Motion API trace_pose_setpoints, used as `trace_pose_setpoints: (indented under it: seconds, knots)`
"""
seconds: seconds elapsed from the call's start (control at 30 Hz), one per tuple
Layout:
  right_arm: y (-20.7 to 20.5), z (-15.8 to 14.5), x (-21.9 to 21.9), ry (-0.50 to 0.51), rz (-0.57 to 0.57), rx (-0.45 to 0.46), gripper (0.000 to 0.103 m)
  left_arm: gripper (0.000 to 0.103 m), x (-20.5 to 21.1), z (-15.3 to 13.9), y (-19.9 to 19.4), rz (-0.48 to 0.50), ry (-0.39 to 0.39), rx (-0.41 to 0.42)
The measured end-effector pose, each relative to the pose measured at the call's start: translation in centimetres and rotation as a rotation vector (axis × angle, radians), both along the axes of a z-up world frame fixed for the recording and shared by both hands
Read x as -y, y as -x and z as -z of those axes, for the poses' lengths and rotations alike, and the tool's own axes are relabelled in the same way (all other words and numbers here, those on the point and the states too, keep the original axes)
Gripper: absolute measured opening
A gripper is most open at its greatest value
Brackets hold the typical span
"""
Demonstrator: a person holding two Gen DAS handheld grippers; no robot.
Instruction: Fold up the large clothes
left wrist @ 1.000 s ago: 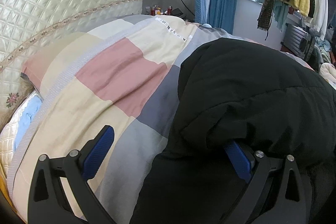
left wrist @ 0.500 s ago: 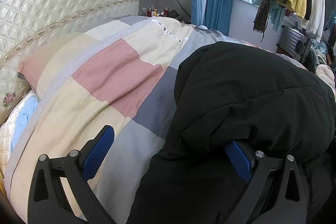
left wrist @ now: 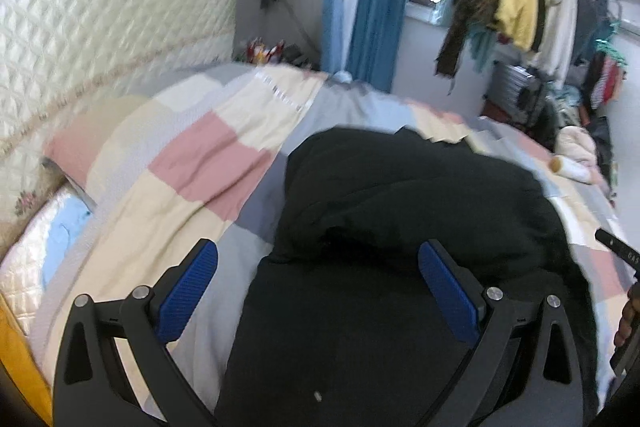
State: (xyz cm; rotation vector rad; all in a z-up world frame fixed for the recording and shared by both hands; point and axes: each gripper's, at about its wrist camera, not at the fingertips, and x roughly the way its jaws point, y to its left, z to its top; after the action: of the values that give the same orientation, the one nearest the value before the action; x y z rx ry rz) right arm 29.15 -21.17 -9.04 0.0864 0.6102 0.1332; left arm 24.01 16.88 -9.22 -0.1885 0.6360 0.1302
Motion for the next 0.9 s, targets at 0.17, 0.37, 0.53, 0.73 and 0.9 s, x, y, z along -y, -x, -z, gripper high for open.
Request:
trace_pose_setpoints:
  seconds: [0.17, 0.37, 0.53, 0.73, 0.9]
  knots:
    - [6.2, -7.6, 1.1, -0.021, 0.005, 0.112, 0.046, 0.1, 2.2, -6.6, 4.8, 0.037, -0.027, 0.069]
    - [12.8, -14.0, 2.3, -0.07, -0.005, 0.191, 0.048, 0.101, 4.3, -14.2, 11.5, 0.082, -0.03, 0.163]
    - [17.5, -18.1, 3.3, -0.079, -0.042, 0.227, 0.05, 0.101, 4.6, -18.9, 17.0, 0.11, -0.052, 0.21]
    - [22.2, -20.2, 6.1, -0.112, -0.095, 0.21, 0.054, 0.101, -0.9, -22.3, 22.0, 0.117, 0.026, 0.172]
    - [23.8, -18.8, 9.8, -0.15, -0.105, 0.174, 0.057, 0.101, -6.9, -22.8, 24.5, 0.077, 0.042, 0.092]
